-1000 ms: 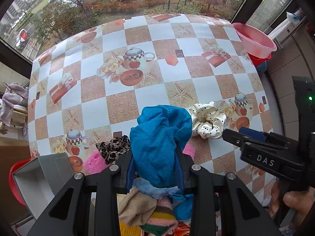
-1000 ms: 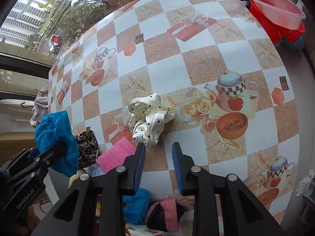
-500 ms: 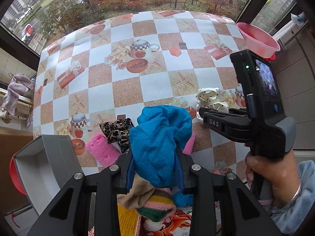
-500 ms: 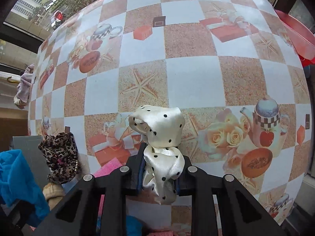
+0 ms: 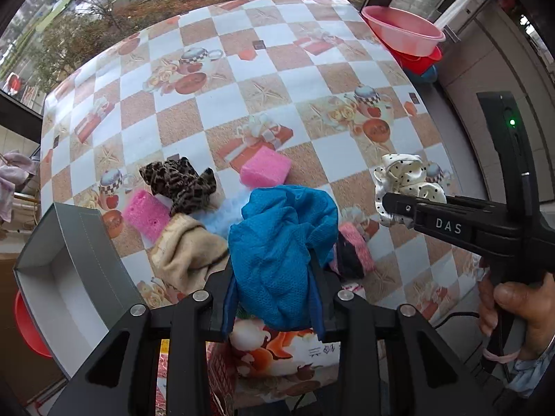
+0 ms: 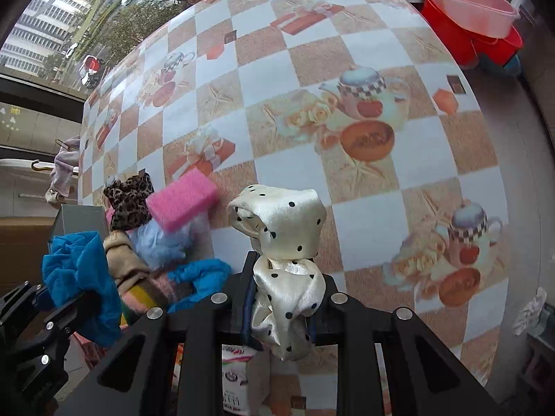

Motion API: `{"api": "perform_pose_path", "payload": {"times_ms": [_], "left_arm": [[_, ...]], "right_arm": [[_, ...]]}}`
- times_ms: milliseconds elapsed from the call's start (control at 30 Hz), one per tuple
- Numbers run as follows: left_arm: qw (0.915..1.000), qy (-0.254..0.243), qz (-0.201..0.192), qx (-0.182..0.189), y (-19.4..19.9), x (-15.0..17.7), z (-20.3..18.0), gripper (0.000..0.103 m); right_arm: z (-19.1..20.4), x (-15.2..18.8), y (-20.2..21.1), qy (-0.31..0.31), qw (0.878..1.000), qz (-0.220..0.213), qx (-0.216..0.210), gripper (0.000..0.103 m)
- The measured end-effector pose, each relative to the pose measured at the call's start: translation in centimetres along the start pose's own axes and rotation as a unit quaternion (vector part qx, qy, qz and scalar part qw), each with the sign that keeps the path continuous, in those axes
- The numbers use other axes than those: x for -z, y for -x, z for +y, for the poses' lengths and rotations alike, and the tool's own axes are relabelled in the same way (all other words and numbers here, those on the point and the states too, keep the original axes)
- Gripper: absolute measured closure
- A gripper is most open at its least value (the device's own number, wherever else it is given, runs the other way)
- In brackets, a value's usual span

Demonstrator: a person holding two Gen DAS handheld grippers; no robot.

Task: Organize soft objects
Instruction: 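Lift and carry the blue cloth and polka-dot scrunchie over the white box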

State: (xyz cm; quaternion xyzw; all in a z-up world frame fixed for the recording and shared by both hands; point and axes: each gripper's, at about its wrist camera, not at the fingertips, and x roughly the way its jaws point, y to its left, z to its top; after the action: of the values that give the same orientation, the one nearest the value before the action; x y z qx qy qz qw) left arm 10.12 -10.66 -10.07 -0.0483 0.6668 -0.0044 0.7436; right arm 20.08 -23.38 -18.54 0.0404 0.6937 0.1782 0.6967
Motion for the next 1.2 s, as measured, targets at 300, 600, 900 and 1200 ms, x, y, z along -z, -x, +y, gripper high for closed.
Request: {"api": "perform_pose_path", "payload": {"times_ms": [300,600,900,1200], "left_arm": [[0.9924,-0.105,0.015,0.062,1.1,8.3,-2.4,0.066],[0.9861,-0.14,-0.037,0.081,5.6,14.9,1.1,0.066],[0.9927,-0.051,-0.085,0.069,9.1,18.4,9.8,0.066],[0.9906,0.094,-0.093,0.035,8.5,21.6,19.3,0.066]], "right_arm": [[-0.3,11.1,1.1,-0.063,0.998,0.017,0.021,0.079],[5.0,20.0,1.3,-0.094,0.995,0.02,0.019,0.079],[13.8,22.0,1.2,-0.008,0.999,0.03,0.01,0.079],[23.0,21.5,1.7,0.138,0.99,0.035,-0.011,0.079]]}}
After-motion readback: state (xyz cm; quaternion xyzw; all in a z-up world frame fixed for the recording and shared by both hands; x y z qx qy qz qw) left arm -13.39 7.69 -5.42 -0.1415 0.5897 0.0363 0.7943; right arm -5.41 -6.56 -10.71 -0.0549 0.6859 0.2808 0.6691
